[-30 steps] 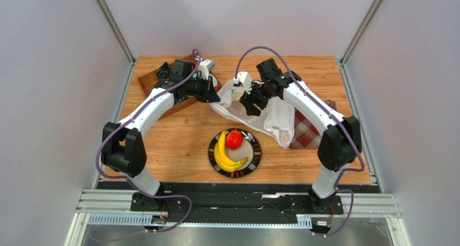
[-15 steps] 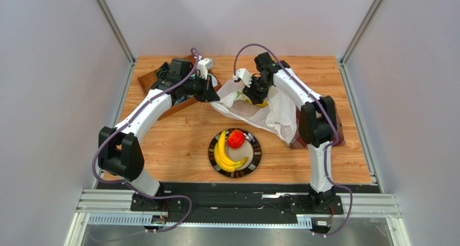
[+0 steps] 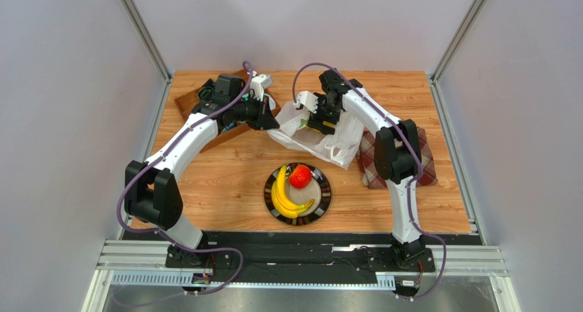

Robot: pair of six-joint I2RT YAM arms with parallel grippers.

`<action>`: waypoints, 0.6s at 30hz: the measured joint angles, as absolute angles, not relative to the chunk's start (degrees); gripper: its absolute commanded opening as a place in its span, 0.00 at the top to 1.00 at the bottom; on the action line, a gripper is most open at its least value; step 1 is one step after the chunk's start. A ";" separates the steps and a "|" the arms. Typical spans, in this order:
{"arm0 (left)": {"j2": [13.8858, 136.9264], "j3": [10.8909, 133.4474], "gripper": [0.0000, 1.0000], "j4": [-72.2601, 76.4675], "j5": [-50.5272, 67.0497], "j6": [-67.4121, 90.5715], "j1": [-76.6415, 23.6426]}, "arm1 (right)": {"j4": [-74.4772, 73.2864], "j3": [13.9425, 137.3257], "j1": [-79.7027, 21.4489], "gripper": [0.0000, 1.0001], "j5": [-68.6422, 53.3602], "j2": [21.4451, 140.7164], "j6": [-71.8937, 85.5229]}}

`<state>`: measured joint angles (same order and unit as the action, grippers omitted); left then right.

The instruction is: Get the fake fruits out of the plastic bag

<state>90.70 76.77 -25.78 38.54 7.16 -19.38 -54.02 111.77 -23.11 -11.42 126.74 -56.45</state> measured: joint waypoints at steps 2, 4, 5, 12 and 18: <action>90.70 76.77 1.00 -25.74 38.54 7.16 -19.42 | -53.04 112.05 -23.11 0.18 -10.44 127.48 -57.21; 90.70 76.77 1.00 -25.71 38.54 7.16 -19.42 | -52.62 112.97 -23.11 0.21 -9.47 129.34 -57.87; 90.70 76.77 1.00 -25.67 38.54 7.16 -19.42 | -52.58 113.58 -23.11 0.21 -9.02 130.50 -58.28; 90.70 76.77 1.00 -25.58 38.57 7.16 -19.42 | -53.41 114.69 -23.14 0.48 -8.49 133.95 -60.14; 90.70 76.75 1.00 -25.50 38.57 7.20 -19.42 | -53.93 114.13 -22.90 0.56 -11.00 132.07 -57.95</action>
